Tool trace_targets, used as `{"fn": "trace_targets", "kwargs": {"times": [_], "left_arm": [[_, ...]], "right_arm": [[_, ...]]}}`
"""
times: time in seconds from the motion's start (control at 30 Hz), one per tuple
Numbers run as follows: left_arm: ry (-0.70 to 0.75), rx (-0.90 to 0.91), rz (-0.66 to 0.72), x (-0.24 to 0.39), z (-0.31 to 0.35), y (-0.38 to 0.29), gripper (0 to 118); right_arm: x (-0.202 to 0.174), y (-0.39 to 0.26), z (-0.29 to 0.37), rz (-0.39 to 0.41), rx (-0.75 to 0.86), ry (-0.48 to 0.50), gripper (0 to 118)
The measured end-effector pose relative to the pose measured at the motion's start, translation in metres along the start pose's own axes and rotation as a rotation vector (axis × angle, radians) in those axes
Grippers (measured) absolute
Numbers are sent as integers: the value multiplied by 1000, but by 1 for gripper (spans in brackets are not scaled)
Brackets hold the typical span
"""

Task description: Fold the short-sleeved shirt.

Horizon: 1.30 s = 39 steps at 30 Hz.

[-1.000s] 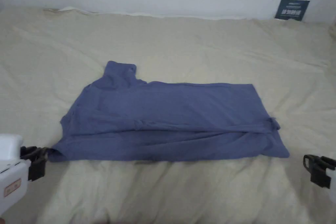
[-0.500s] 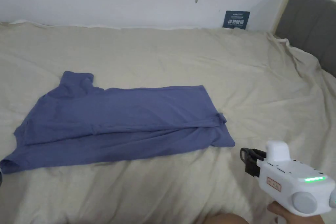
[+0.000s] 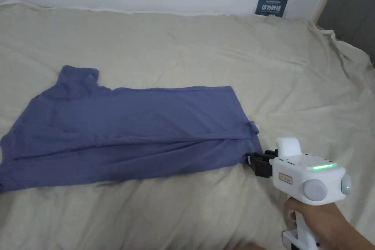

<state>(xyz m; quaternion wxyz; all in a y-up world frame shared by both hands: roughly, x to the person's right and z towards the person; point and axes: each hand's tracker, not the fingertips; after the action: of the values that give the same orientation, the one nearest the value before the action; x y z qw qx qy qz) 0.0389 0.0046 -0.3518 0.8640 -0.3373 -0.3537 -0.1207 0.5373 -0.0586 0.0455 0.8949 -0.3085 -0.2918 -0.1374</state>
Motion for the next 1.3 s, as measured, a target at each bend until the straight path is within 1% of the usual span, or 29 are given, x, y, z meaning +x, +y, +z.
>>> {"fn": "trace_targets", "kwargs": {"times": [0.03, 0.1, 0.13, 0.2, 0.23, 0.3, 0.43, 0.5, 0.57, 0.63, 0.67, 0.7, 0.77, 0.8, 0.83, 0.93, 1.07, 1.1, 1.13, 1.17, 1.23, 1.27, 1.3], "left_arm": [[0, -4, 0, 0, -3, 1, 0], [-1, -13, -7, 1, -9, 4, 0], [-6, -17, -9, 2, -12, 6, 0], [-5, -16, -19, 4, -18, 8, 0], [-10, -21, -24, 4, -21, 10, 0], [-16, -27, -27, 6, -26, 11, 0], [-32, -29, -40, 1, -27, 17, 0], [-20, -20, -63, -3, -28, 17, 0], [-21, -29, -55, -11, -31, 17, 0], [-38, -32, -43, -23, -40, 14, 0], [-24, -23, -53, -25, -44, 13, 9], [-20, -17, -57, -26, -46, 13, 29], [-67, -27, -31, -27, -53, 14, 56], [-77, -31, -20, -28, -56, 15, 66], [-77, -26, -23, -28, -58, 16, 67], [-78, -36, -25, -25, -72, 18, 67], [-95, -146, -18, -24, -101, 18, 66], [-96, -166, 15, -25, -105, 19, 64], [-100, -154, 48, -26, -102, 22, 57], [-119, -145, 53, -25, -99, 25, 51], [-112, -145, 41, -26, -99, 28, 32], [-103, -141, 40, -26, -100, 27, 9], [-109, -141, 41, -24, -96, 27, 9]], "right_arm": [[-1, -1, -2, 14, -6, 2, 32], [-3, 2, -5, 20, -40, -20, 28], [-4, 2, -7, 28, -54, -35, 22], [-6, 3, -6, 40, -49, -14, 18], [-8, 4, -7, 47, -52, -16, 16], [-12, 7, -6, 56, -58, -33, 8], [-15, 19, 5, 64, -42, -26, 6], [-16, 27, 10, 56, -26, -17, 5], [-14, 32, 14, 45, -10, -6, 5], [-25, 40, 20, 33, -1, -2, 5], [-25, 41, 20, 31, -3, 2, 5], [-26, 41, 19, 33, -3, 2, 5], [-34, 43, 17, 38, -9, -4, 5], [-34, 43, 17, 30, -14, 0, 5], [-35, 43, 17, 20, -14, 3, 5], [-42, 44, 19, 6, -17, 1, 5], [-46, 43, 19, -4, -27, 3, 5], [-47, 43, 20, -8, -29, 3, 5], [-44, 43, 20, -12, -29, 3, 5], [-45, 44, 22, -17, -27, 5, 5], [-46, 44, 25, -25, -26, 13, 5], [-45, 45, 25, -22, -24, 11, 5], [-42, 44, 26, -20, -22, 13, 5]]}}
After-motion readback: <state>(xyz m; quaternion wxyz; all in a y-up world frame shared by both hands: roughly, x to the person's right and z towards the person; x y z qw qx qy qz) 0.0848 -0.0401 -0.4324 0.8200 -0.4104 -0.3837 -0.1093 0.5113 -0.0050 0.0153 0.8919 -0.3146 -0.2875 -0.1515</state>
